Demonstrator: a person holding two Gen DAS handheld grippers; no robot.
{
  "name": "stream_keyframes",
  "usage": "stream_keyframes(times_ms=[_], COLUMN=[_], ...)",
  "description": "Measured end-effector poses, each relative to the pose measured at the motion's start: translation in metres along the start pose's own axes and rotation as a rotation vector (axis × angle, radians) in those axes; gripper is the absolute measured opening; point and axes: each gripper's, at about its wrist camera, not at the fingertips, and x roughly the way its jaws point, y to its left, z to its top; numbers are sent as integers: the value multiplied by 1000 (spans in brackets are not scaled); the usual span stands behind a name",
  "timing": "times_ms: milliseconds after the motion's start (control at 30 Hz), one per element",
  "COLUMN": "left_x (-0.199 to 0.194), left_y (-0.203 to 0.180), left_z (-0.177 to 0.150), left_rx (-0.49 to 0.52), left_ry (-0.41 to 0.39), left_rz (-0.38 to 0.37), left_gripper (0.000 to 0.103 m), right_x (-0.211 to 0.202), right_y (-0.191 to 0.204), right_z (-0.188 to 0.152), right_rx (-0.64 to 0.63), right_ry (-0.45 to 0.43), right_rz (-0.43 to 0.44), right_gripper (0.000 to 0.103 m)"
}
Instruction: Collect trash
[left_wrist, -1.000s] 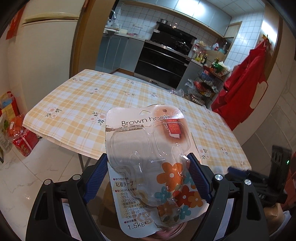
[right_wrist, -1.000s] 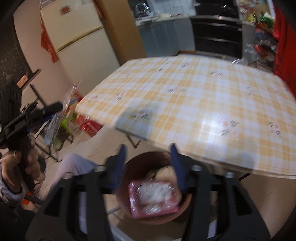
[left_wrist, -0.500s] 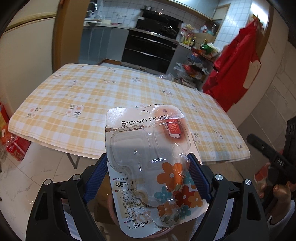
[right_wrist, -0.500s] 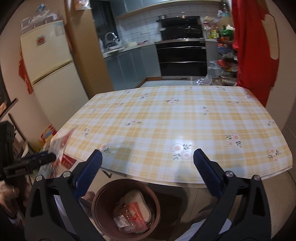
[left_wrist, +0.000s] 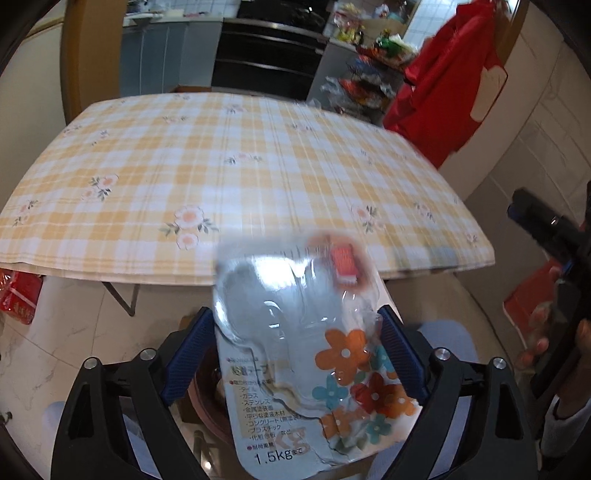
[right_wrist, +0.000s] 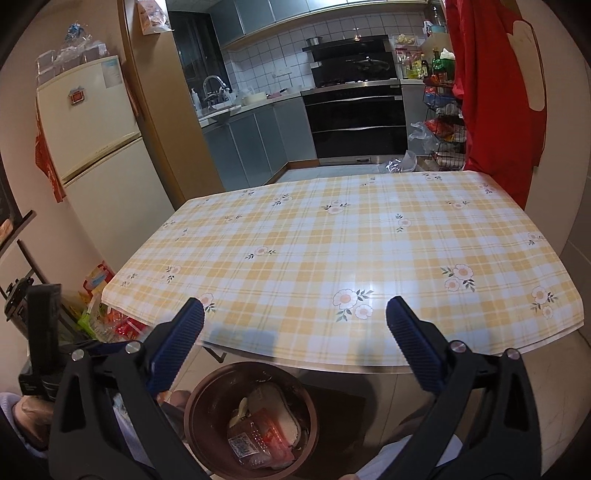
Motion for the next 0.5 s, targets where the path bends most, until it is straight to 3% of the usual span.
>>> stream_keyframes(times_ms=[233, 500], left_x=[-10, -49], left_y=[19, 25], left_z=[3, 16], left_rx=[-47, -13], left_ry=[-46, -172], left_rz=[57, 152], left_gripper=[90, 94], right_x=[0, -3], right_y=[11, 24], right_z=[-3, 3], right_rx=[-34, -54], right_ry=[-1, 1], right_rz=[-12, -6], right_gripper=[97, 97])
